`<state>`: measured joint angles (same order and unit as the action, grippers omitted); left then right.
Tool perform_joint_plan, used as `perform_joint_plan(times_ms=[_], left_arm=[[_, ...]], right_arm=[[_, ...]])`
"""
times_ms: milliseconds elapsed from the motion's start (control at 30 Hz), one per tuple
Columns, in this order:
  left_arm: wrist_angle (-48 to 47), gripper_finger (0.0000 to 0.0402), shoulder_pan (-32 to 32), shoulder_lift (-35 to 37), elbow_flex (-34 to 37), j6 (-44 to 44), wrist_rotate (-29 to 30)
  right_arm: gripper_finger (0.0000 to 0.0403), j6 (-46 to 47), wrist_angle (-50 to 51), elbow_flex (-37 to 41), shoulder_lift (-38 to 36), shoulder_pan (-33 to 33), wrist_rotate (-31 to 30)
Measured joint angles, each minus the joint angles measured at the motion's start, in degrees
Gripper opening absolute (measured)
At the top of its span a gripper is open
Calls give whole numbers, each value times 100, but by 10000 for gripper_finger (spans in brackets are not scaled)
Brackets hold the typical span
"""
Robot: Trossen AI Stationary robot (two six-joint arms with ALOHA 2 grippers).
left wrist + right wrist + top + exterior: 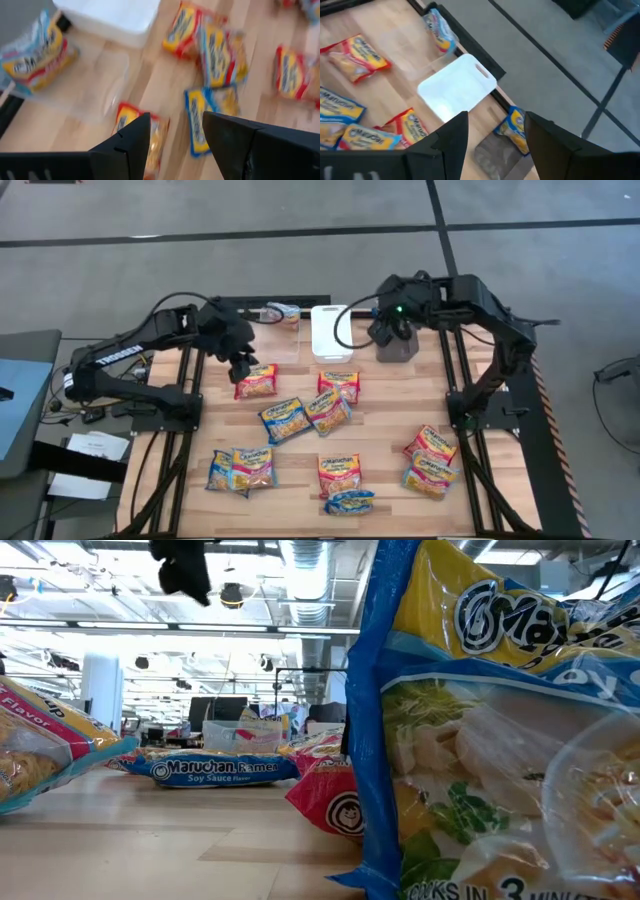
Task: Sort Maruchan noodles
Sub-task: Put the orange bag into the white bin
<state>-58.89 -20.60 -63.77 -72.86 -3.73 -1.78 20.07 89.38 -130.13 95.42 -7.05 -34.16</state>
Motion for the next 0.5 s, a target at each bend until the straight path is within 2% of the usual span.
perform_joint_plan(times_ms=[333,500], left_arm=[[-817,169,0,-120,4,7,369],[-480,169,0,-84,522,-214,365]], right_arm=[[217,244,18,2,-25,381,-3],[217,307,18,2,-25,435,-3]])
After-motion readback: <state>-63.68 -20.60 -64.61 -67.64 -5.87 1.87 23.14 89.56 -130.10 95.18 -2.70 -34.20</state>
